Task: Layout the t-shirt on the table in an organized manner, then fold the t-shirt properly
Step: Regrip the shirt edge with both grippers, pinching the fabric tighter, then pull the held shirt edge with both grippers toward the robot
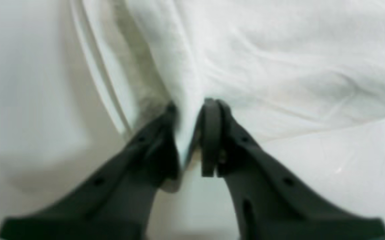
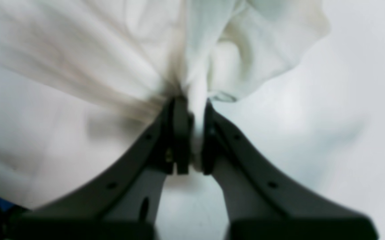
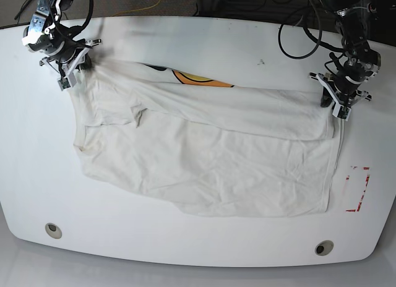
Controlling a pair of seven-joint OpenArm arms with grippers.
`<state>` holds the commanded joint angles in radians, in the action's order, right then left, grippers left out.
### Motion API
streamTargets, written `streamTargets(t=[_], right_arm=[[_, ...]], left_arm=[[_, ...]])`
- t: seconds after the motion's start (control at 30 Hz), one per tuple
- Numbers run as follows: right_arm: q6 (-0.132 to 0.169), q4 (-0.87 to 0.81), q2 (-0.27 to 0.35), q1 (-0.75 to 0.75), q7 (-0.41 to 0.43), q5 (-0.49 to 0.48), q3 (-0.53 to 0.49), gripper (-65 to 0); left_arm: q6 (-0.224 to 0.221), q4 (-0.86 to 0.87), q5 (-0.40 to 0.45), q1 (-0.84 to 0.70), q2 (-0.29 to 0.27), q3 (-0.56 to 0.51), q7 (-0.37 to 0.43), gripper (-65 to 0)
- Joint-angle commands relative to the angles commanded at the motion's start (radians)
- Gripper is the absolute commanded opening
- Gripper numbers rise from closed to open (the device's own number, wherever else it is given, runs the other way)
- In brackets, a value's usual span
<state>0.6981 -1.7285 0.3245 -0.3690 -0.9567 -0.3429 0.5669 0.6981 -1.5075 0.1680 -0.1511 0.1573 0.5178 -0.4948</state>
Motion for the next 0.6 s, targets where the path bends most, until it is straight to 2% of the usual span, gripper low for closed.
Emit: streamTargets(t=[0.3,0.6], right_arm=[[0.000,-0.005,0.069,-0.048,0.000,-0.002,0.002,-64.4],[0.000,-0.008,0.098,-0.121,0.000,0.000,0.000,-64.4]], left_arm=[[0.000,-0.109,0.018,-0.123,-0.002,0.000,-0.002,-61.0],[0.000,-0.239,0.020,-0.267,-0.002,0.000,-0.003,-61.0]])
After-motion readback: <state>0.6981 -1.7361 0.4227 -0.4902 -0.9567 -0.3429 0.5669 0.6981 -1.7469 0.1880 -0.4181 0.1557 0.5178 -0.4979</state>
